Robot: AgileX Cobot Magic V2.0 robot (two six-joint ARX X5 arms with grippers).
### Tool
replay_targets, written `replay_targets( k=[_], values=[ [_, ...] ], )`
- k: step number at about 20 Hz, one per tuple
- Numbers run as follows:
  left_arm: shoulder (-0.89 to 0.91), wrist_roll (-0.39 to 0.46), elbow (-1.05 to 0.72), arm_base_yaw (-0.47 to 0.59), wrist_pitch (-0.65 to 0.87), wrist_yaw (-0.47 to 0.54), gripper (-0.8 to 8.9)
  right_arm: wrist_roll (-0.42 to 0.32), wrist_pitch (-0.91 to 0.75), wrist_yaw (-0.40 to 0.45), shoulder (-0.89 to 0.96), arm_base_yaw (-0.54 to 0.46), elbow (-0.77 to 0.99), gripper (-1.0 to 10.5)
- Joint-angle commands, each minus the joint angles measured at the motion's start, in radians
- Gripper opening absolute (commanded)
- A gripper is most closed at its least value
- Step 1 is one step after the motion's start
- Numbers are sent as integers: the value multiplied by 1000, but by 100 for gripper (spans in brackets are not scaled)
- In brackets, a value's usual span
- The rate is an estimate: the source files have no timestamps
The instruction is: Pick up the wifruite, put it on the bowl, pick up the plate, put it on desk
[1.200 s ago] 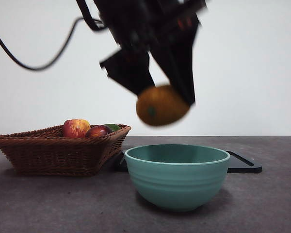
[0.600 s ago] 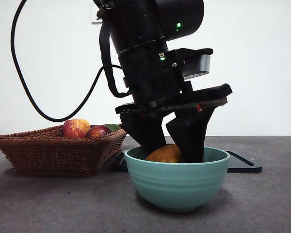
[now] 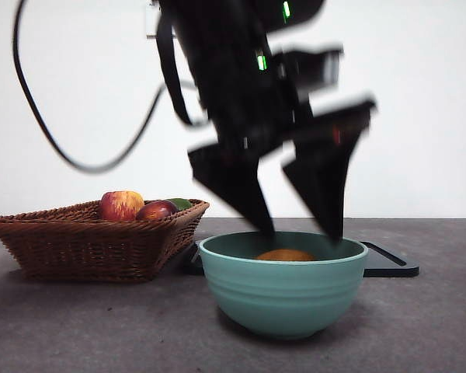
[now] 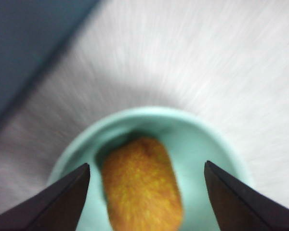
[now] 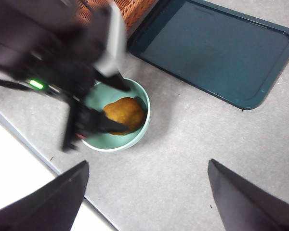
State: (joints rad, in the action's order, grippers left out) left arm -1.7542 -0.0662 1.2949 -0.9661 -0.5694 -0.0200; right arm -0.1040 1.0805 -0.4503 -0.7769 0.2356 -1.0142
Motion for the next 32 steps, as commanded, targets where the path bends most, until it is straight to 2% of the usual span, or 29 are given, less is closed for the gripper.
replay_targets(
  k=[1,5,8,12,14,16,19,23,28,32],
  values=[
    [77,-11,21,7,8,6,384,8,-9,-2,-6,5,-20,396],
    [238,-33,21,73,-24,5,384,11,-9,-2,-6,5,-20,396],
    [362,-34,21,164,-64,-10,384,11,-9,-2,-6,5,-20,396],
    [506,-45,-24,312,-88,-111,383,11,-9,-2,-6,5,-20,396],
    [585,-47,-109,374,-89,-152,383,11,-9,-1,-6,5,-20,396],
    [672,-47,-217,416,-89,-236,383,12,-10,-1,-6,5,-20,396],
    [771,-23,-336,435,-95,-357,383,19,-10,-2,-8,5,-20,396],
    [795,12,-356,434,-151,-431,382,40,-9,-3,-21,5,-18,396],
    [795,23,-356,434,-182,-438,375,80,-6,-30,-51,15,-6,395],
    [795,25,-356,434,-166,-437,375,175,-58,-31,-80,63,65,394]
  ],
)
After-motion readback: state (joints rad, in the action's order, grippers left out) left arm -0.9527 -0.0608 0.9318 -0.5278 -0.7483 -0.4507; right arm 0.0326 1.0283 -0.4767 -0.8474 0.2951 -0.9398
